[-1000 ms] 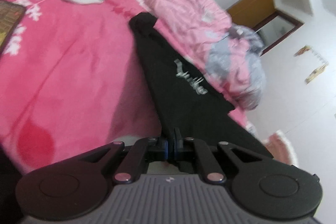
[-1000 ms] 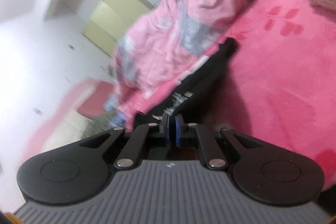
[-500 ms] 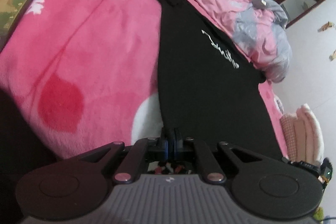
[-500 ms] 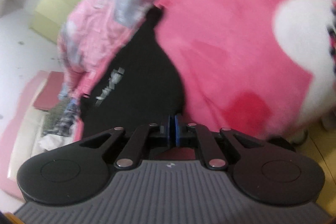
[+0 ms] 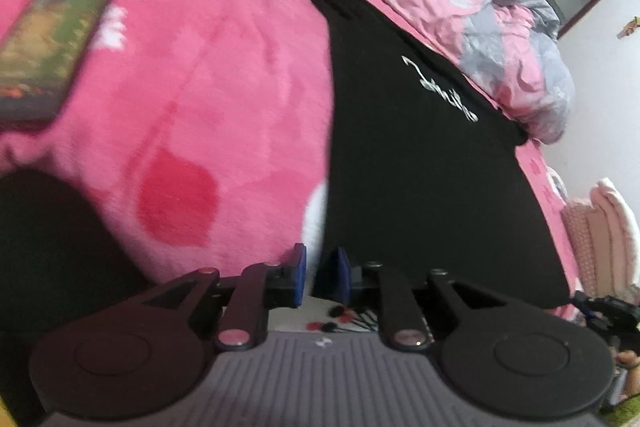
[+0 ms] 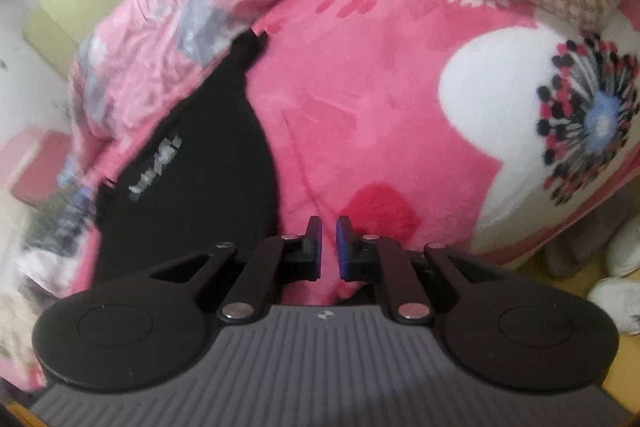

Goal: Fold clothes

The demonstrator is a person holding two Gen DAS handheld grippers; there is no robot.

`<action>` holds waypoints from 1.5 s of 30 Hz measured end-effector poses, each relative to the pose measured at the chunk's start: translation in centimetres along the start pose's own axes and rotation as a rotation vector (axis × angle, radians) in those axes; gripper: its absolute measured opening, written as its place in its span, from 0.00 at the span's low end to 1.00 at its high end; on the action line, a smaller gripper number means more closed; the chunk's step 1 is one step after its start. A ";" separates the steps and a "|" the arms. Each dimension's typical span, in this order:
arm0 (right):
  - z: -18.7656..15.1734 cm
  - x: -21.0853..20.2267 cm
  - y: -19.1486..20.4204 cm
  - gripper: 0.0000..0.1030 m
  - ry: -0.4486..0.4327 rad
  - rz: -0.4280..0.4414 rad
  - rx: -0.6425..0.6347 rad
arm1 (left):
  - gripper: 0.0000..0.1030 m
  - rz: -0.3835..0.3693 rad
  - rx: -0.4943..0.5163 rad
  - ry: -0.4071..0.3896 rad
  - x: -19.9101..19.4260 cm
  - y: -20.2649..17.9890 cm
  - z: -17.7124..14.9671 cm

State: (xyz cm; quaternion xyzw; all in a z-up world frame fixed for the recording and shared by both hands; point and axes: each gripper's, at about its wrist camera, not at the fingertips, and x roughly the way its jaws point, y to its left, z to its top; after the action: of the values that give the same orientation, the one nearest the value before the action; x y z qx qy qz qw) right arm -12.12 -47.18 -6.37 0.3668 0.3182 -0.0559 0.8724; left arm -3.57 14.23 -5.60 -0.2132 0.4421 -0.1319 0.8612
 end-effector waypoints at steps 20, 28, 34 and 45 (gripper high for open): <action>-3.2 5.5 14.4 0.09 0.054 0.236 -0.545 | 0.35 -0.003 0.312 -0.017 4.3 -9.3 -0.5; -8.1 4.6 16.5 0.29 0.123 0.329 -0.739 | 0.37 0.000 0.315 -0.004 4.7 -9.2 -0.6; -6.0 1.4 11.4 0.29 0.083 0.297 -0.511 | 0.37 -0.002 0.311 -0.002 4.8 -9.1 -0.5; -8.4 3.9 16.3 0.27 -0.015 0.170 -0.895 | 0.40 -0.004 0.316 -0.007 4.8 -9.2 -0.7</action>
State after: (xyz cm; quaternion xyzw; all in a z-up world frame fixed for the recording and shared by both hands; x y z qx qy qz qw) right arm -7.92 -29.14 -3.26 -0.0221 0.2734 0.1565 0.9488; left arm -1.72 4.01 -4.91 -0.0765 0.4123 -0.2006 0.8854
